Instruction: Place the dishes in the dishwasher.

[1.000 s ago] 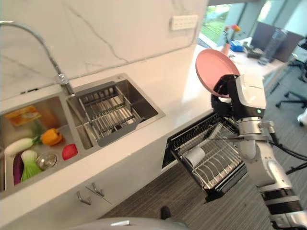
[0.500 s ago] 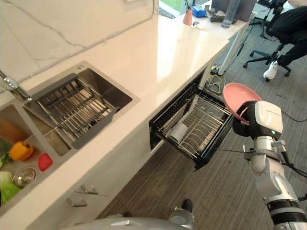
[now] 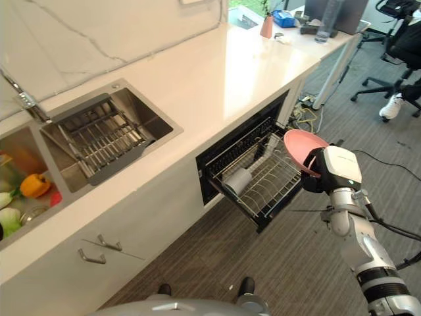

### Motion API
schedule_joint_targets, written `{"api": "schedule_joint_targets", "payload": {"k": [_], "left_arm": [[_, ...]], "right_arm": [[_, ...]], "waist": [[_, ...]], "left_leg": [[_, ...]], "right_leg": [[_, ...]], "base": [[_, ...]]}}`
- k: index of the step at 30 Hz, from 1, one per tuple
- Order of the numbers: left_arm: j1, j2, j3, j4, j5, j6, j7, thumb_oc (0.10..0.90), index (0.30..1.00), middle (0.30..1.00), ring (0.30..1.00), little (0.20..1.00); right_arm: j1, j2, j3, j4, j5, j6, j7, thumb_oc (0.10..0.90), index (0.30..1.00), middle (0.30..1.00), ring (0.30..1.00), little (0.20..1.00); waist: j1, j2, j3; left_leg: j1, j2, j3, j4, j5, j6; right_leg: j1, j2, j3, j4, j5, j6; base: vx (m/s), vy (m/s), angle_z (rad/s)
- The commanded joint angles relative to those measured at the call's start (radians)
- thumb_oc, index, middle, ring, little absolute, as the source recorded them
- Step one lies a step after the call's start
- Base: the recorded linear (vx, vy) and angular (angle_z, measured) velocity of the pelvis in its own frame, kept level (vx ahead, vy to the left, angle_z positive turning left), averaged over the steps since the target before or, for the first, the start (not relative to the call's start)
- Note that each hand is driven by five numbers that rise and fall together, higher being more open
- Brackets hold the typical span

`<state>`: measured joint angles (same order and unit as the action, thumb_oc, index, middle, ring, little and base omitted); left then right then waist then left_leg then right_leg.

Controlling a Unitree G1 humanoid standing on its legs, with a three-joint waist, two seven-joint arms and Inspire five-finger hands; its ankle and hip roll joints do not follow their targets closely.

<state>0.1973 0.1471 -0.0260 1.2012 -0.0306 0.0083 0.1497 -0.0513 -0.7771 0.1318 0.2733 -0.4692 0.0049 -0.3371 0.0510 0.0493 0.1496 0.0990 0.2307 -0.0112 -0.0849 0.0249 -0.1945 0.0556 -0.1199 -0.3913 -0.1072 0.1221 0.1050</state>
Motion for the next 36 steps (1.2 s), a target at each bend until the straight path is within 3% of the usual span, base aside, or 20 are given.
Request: {"api": "schedule_joint_targets", "payload": {"k": [1, 7, 12, 16, 21, 23, 29, 36], "left_arm": [[-0.029, 0.036, -0.086, 0.013, -0.026, -0.020, -0.001, 0.800, 0.900, 0.900, 0.900, 0.900], [-0.029, 0.049, -0.123, 0.002, -0.052, -0.027, -0.011, 0.800, 0.900, 0.900, 0.900, 0.900], [-0.023, 0.053, -0.137, 0.015, -0.061, -0.036, -0.010, 0.800, 0.900, 0.900, 0.900, 0.900], [-0.032, 0.063, -0.165, -0.015, -0.109, -0.049, -0.009, 0.800, 0.900, 0.900, 0.900, 0.900], [-0.037, 0.059, -0.166, -0.052, -0.190, -0.058, -0.012, 0.800, 0.900, 0.900, 0.900, 0.900], [-0.037, 0.054, -0.174, -0.064, -0.205, -0.061, -0.006, 0.800, 0.900, 0.900, 0.900, 0.900], [-0.036, 0.046, -0.188, -0.071, -0.221, -0.058, 0.003, 0.800, 0.900, 0.900, 0.900, 0.900], [-0.038, 0.038, -0.170, -0.053, -0.254, -0.051, 0.000, 0.800, 0.900, 0.900, 0.900, 0.900]], "right_arm": [[-0.159, -0.071, -0.022, 0.010, 0.009, -0.040, -0.052, 0.400, 0.300, 0.300, 0.300, 0.300], [-0.245, -0.076, -0.003, 0.229, 0.068, -0.015, -0.106, 0.400, 0.300, 0.300, 0.300, 0.300], [-0.364, -0.091, 0.058, 0.377, 0.103, -0.008, -0.117, 0.400, 0.300, 0.300, 0.300, 0.300], [-0.476, -0.079, 0.101, 0.523, 0.179, 0.001, -0.128, 0.400, 0.300, 0.300, 0.300, 0.300], [-0.504, -0.048, 0.099, 0.619, 0.216, 0.019, -0.147, 0.400, 0.300, 0.300, 0.300, 0.300], [-0.532, -0.031, 0.107, 0.682, 0.215, 0.042, -0.165, 0.800, 0.900, 0.900, 0.900, 0.900], [-0.558, -0.034, 0.102, 0.729, 0.197, 0.072, -0.209, 0.800, 0.900, 0.900, 0.900, 0.900], [-0.557, -0.065, 0.079, 0.681, 0.213, 0.074, -0.215, 0.800, 0.900, 0.900, 0.900, 0.900]], "waist": [[0.040, -0.013, -0.037], [0.083, 0.020, -0.003], [0.105, 0.041, 0.027], [0.123, 0.074, 0.075], [0.131, 0.094, 0.096], [0.132, 0.104, 0.105], [0.124, 0.114, 0.112], [0.104, 0.103, 0.109]], "left_leg": [[-0.016, -0.017, -0.036, 0.001, -0.058, 0.065], [-0.114, -0.029, -0.138, -0.002, -0.004, 0.044], [-0.153, -0.038, -0.162, -0.002, 0.016, 0.032], [-0.208, -0.050, -0.174, -0.002, 0.056, 0.021], [-0.237, -0.050, -0.168, -0.002, 0.078, 0.010], [-0.246, -0.046, -0.166, -0.002, 0.087, 0.004], [-0.249, -0.040, -0.164, -0.002, 0.093, 0.002], [-0.230, -0.033, -0.150, -0.002, 0.081, 0.006]], "right_leg": [[-0.015, -0.084, 0.005, 0.036, -0.099, 0.064], [-0.006, -0.075, -0.081, 0.032, -0.119, 0.045], [-0.017, -0.076, -0.104, 0.037, -0.118, 0.044], [-0.054, -0.087, -0.129, 0.055, -0.116, 0.043], [-0.068, -0.090, -0.148, 0.061, -0.118, 0.041], [-0.074, -0.086, -0.149, 0.062, -0.122, 0.038], [-0.077, -0.077, -0.142, 0.064, -0.132, 0.032], [-0.076, -0.073, -0.119, 0.062, -0.134, 0.031]], "base": [[-0.01, -0.041, 0.44], [-0.04, -0.067, 0.62], [-0.04, -0.026, 0.42], [-0.07, -0.010, 0.15], [-0.03, -0.038, 0.28], [-0.02, -0.046, 0.11], [0.01, -0.027, 0.02], [0.00, 0.001, -0.01]]}}
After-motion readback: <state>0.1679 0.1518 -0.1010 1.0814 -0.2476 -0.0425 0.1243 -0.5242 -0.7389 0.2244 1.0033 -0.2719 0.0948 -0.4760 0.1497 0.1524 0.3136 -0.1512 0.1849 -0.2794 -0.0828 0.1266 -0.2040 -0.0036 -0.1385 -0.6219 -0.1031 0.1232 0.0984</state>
